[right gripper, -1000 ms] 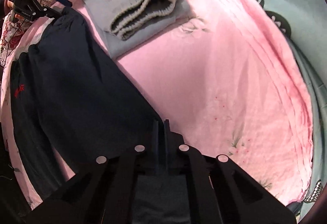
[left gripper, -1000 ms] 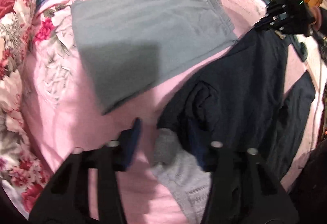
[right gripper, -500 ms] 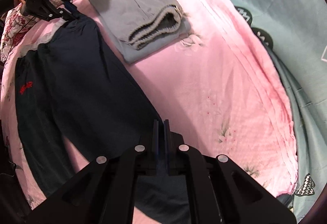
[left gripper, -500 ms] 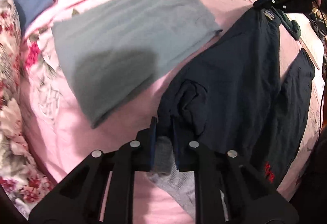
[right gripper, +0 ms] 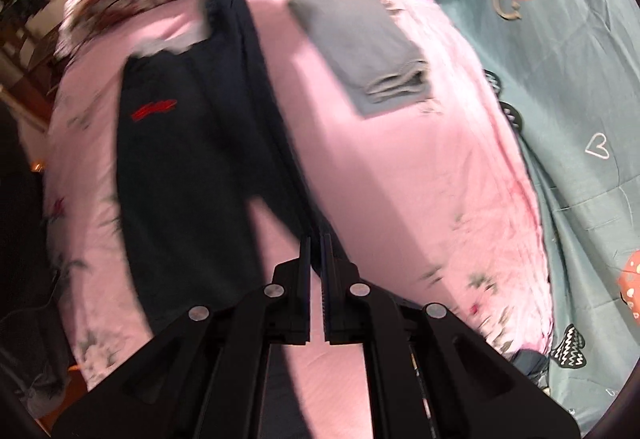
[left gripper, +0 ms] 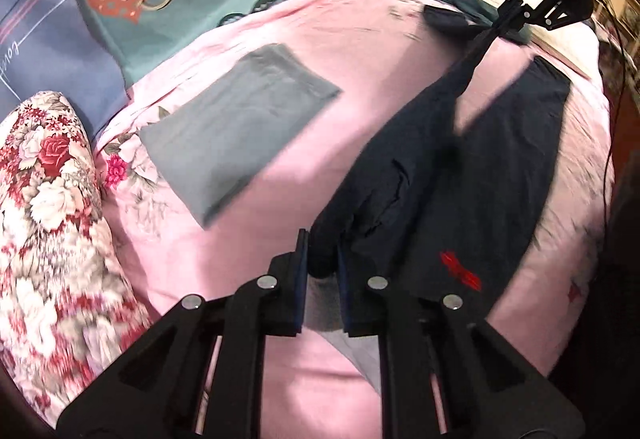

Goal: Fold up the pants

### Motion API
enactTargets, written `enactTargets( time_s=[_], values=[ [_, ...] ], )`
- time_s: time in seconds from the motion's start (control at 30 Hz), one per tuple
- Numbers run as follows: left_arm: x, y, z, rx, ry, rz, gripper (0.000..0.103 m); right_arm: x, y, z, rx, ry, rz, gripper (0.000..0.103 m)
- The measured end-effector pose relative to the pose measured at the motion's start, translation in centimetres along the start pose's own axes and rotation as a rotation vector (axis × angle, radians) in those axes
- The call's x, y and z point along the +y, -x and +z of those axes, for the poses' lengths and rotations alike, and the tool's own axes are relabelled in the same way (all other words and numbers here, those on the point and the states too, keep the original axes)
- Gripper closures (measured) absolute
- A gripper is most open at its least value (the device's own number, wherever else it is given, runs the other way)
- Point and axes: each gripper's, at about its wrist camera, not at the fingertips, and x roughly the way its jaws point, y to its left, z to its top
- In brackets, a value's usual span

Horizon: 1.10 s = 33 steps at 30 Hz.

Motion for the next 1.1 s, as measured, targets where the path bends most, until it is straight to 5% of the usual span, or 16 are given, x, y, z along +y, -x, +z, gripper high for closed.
enactTargets(
  time_s=[0.37, 0.47, 0.5, 0.53, 0.57, 0.6, 0.7, 0.87, 0.9, 0.93, 1.0, 1.1],
  values=[
    [-8.3, -3.6, -8.5, 0.138, -0.111, -0.027, 0.090, 12.6, -6.7, -4.7, 0.076, -0.042, 0.109, 0.103],
    [-8.5, -4.2, -9.1, 0.127, -0.084, -0.007, 0.090, 12.5, -6.0, -4.6, 0.029, -0.049, -0.006, 0.103],
    [-8.4, -4.2, -9.0, 0.123, -0.073, -0.005, 0.090, 11.8, -5.5, -4.5, 0.004, -0.047, -0.064, 0.093],
    [-8.3, -4.1, -9.0, 0.116, -0.061, -0.001, 0.091, 10.8, -5.0, -4.4, -0.013, -0.034, -0.129, 0.067],
    [-8.2, -4.1, -8.9, 0.114, -0.055, 0.000, 0.091, 10.1, -4.8, -4.3, -0.017, -0.001, -0.174, 0.052],
    [-8.2, -4.0, -9.0, 0.112, -0.052, 0.002, 0.091, 9.5, -4.8, -4.3, -0.022, 0.057, -0.202, 0.046],
    [-8.2, -3.5, -9.1, 0.113, -0.048, 0.009, 0.090, 8.4, -6.0, -4.2, 0.040, 0.267, -0.215, 0.046],
    [-8.3, -3.5, -8.8, 0.125, -0.045, 0.018, 0.090, 7.0, -9.4, -3.8, 0.182, 0.464, -0.090, 0.046],
    [-8.3, -3.6, -8.8, 0.127, -0.041, 0.017, 0.091, 6.9, -10.0, -3.9, 0.216, 0.489, -0.058, 0.053],
    [-8.2, -3.6, -8.8, 0.128, -0.036, 0.016, 0.090, 6.6, -10.8, -4.0, 0.263, 0.509, -0.040, 0.073],
    [-8.1, -3.6, -8.8, 0.128, -0.032, 0.015, 0.090, 6.2, -11.3, -4.0, 0.297, 0.517, -0.026, 0.093],
    [-8.2, -3.4, -8.8, 0.121, -0.038, 0.022, 0.090, 6.2, -8.6, -3.6, 0.261, 0.468, -0.068, 0.097]
  ],
)
